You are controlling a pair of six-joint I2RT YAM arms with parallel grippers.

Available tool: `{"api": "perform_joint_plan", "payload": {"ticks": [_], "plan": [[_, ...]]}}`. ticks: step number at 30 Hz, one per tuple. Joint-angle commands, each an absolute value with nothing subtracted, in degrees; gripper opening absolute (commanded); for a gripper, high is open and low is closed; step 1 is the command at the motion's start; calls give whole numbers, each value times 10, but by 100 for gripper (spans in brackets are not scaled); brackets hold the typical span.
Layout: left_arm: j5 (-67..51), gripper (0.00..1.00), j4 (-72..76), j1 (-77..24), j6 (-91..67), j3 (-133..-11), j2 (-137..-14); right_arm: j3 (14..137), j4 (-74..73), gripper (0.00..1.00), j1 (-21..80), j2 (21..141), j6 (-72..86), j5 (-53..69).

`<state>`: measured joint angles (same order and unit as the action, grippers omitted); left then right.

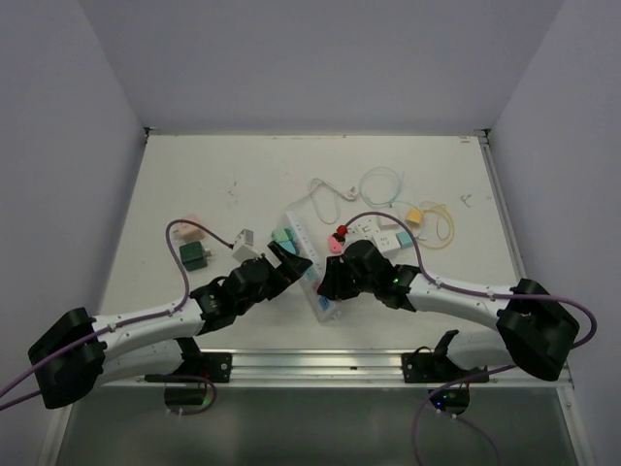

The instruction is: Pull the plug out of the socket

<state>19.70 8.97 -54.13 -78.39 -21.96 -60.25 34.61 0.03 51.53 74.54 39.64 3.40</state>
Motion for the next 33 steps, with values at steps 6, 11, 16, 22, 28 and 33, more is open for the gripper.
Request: {"api": "perform_joint_plan", "payload": {"ticks": [6,11,16,22,28,33], "plan": [[220,100,84,-543,-780,-216,-563,372,-62,0,515,722,337,-14],[243,96,42,-529,-780,-216,-550,370,-84,0,514,713,321,-24],[213,86,96,-460,-737,-191,-563,361,-84,0,515,704,321,-18],[187,82,182,-437,-692,-205,-641,356,-83,0,514,700,323,-16],[168,74,230,-417,-682,-228,-711,351,-77,0,515,696,324,-9],[141,68,277,-396,-682,-240,-764,349,-76,0,514,696,326,-9]]}}
